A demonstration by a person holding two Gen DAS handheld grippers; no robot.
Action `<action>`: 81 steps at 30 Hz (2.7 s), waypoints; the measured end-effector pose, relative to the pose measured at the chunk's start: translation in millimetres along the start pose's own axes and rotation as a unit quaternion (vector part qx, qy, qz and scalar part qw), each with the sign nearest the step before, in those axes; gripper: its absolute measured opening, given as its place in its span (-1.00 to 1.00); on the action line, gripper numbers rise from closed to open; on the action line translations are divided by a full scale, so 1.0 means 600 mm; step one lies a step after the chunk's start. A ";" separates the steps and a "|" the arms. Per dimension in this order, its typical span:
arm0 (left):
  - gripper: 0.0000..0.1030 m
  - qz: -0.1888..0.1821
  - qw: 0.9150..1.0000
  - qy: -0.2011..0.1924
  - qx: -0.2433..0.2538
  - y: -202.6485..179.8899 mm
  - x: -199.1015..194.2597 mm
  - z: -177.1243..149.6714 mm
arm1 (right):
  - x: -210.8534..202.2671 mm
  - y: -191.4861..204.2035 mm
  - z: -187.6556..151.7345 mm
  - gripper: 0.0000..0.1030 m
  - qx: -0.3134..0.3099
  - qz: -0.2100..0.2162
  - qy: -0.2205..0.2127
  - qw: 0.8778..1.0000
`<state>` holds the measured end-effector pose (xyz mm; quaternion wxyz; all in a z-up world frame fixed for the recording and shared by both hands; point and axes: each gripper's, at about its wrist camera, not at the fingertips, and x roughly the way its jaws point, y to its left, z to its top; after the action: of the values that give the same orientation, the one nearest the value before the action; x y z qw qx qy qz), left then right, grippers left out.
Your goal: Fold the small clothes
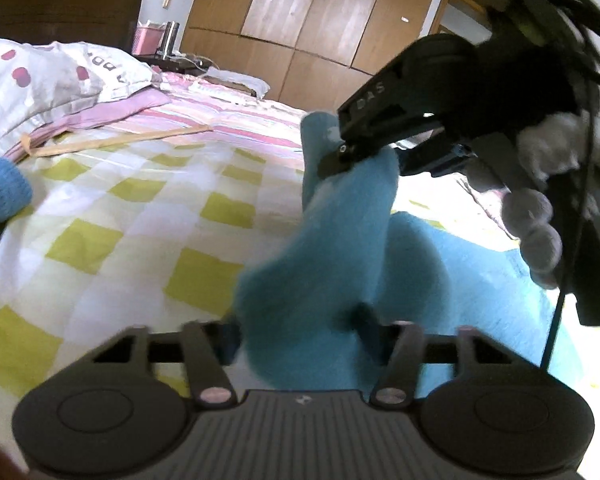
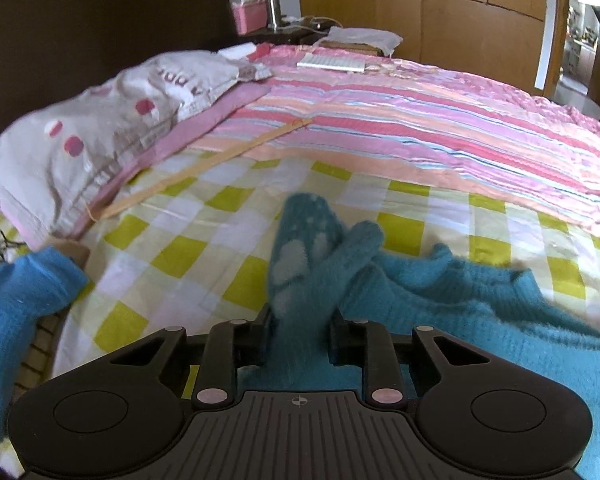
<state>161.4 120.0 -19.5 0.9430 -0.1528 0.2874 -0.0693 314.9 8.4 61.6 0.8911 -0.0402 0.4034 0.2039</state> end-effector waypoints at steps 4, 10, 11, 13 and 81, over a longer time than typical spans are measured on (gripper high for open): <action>-0.19 -0.009 1.000 -0.005 0.014 -0.030 -0.008 0.016 | -0.035 -0.046 -0.001 -0.56 0.036 0.018 -0.016 0.999; -0.30 -0.033 0.996 -0.025 0.074 -0.108 -0.034 0.041 | -0.102 -0.128 -0.004 -0.57 0.085 0.038 -0.048 0.994; -0.30 -0.041 0.996 -0.028 0.079 -0.122 -0.037 0.044 | -0.115 -0.144 -0.005 -0.57 0.094 0.040 -0.055 0.993; -0.31 -0.058 0.994 -0.034 0.088 -0.153 -0.042 0.053 | -0.139 -0.176 -0.006 -0.57 0.110 0.045 -0.068 0.991; -0.09 -0.039 0.968 0.051 0.242 -0.365 0.042 -0.074 | -0.294 -0.466 -0.426 -0.60 0.284 0.058 -0.108 0.951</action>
<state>147.6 -103.2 4.1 0.9326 0.0728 0.3039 -0.1808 141.5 -365.7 -5.9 0.8905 0.2604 0.3476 0.1354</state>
